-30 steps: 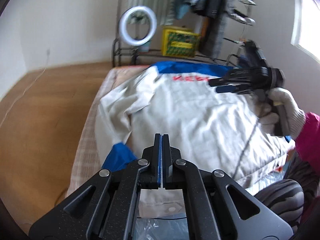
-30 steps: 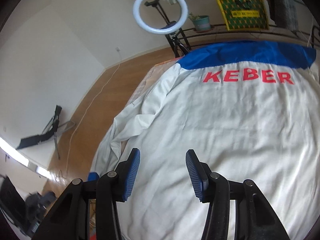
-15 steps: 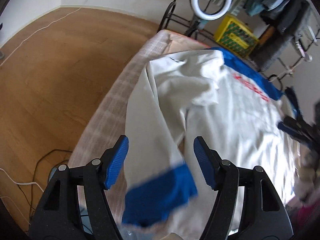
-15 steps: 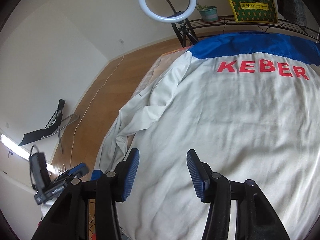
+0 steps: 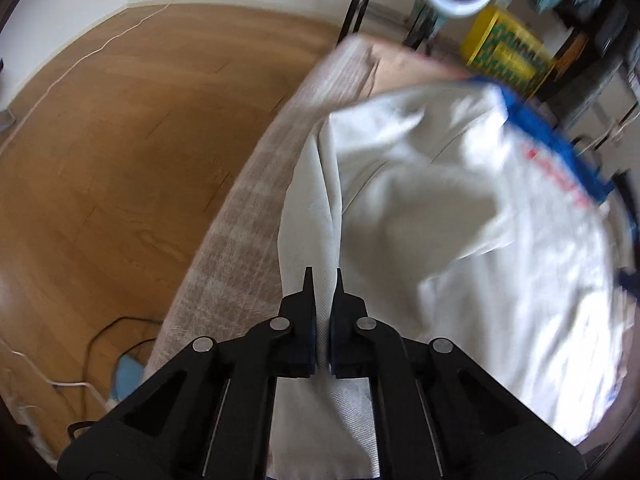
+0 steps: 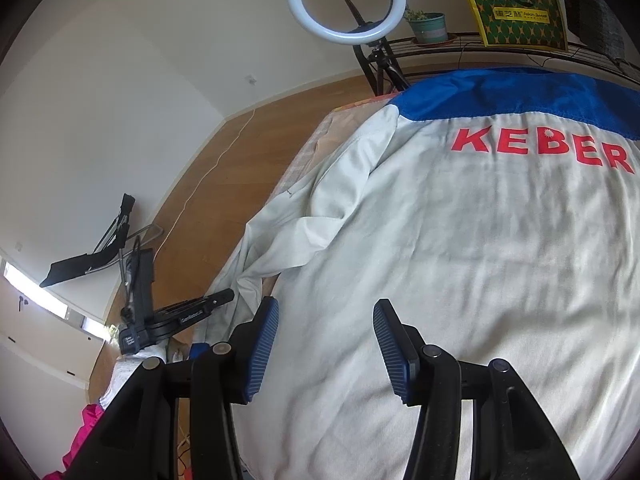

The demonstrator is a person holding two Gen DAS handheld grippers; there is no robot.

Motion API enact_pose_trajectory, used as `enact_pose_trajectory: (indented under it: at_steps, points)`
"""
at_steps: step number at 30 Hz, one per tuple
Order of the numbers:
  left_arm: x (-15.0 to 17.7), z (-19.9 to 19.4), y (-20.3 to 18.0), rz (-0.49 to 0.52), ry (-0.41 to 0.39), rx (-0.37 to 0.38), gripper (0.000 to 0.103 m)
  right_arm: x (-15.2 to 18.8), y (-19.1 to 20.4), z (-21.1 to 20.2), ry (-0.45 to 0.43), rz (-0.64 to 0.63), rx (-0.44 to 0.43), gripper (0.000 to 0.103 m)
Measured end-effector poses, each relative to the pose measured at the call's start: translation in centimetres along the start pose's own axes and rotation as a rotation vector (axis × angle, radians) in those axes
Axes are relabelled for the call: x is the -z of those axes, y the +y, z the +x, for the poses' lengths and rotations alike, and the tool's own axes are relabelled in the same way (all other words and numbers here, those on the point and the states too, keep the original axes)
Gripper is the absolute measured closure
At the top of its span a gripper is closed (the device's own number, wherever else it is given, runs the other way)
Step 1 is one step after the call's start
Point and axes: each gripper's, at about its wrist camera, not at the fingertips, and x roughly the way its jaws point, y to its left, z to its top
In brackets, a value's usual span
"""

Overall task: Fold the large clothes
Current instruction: 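Lift the sleeve with the left gripper, fold it across the jacket back, release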

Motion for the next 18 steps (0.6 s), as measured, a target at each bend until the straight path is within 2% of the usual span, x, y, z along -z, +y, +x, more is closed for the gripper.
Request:
enact_pose_trajectory:
  at_steps: [2, 4, 8, 11, 14, 18]
  points:
    - [0.1, -2.6, -0.3, -0.009, -0.055, 0.069, 0.102, -0.5, -0.1, 0.4, -0.006, 0.006, 0.006, 0.051]
    - [0.2, -5.5, -1.4, 0.029, -0.112, 0.115, 0.102, -0.9, -0.5, 0.9, -0.009, 0.022, 0.005, 0.053]
    - [1.6, -10.5, -5.2, 0.178, -0.183, 0.190, 0.102, -1.5, -1.1, 1.5, -0.006, 0.059, -0.018, 0.053]
    - [3.3, -11.7, -8.2, 0.274, -0.166, 0.239, 0.102, -1.8, -1.6, 1.6, -0.015, 0.079, -0.022, 0.053]
    - [6.4, -11.8, -10.9, 0.358, -0.110, 0.295, 0.102, -2.3, -2.5, 1.4, -0.030, 0.112, -0.043, 0.053]
    - [9.9, -11.1, -14.5, 0.475, -0.042, 0.319, 0.102, -2.9, -4.0, 0.7, -0.057, 0.154, -0.070, 0.052]
